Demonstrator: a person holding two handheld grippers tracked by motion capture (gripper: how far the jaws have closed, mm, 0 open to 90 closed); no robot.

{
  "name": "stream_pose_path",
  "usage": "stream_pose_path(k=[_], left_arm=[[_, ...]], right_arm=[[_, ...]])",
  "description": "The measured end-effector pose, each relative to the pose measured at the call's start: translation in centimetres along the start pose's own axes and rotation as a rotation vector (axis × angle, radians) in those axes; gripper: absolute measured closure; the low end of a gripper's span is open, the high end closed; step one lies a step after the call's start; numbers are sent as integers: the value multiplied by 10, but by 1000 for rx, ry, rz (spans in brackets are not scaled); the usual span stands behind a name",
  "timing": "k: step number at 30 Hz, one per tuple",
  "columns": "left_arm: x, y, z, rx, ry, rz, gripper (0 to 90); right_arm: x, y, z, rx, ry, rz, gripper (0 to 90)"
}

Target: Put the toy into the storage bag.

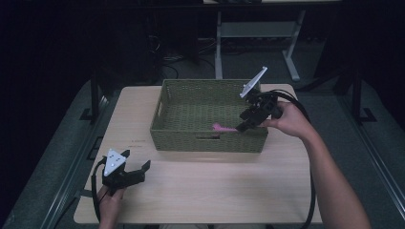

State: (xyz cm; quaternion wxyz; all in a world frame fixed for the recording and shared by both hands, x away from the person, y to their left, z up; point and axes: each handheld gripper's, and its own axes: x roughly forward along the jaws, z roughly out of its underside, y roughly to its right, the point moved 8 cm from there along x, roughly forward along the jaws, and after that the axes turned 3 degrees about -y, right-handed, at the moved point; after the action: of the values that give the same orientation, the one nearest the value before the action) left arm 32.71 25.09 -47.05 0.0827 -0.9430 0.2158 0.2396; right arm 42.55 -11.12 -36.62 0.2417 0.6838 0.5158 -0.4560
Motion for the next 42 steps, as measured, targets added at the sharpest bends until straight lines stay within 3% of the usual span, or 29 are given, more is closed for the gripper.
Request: stream_pose_path(k=[28,42], left_arm=[[0,1,0,3,-1,0,137],[0,1,0,0,2,1,137]], right_arm=[[14,-25,55,28,-1,1,349],[30,-36,94,72,16,3,327]])
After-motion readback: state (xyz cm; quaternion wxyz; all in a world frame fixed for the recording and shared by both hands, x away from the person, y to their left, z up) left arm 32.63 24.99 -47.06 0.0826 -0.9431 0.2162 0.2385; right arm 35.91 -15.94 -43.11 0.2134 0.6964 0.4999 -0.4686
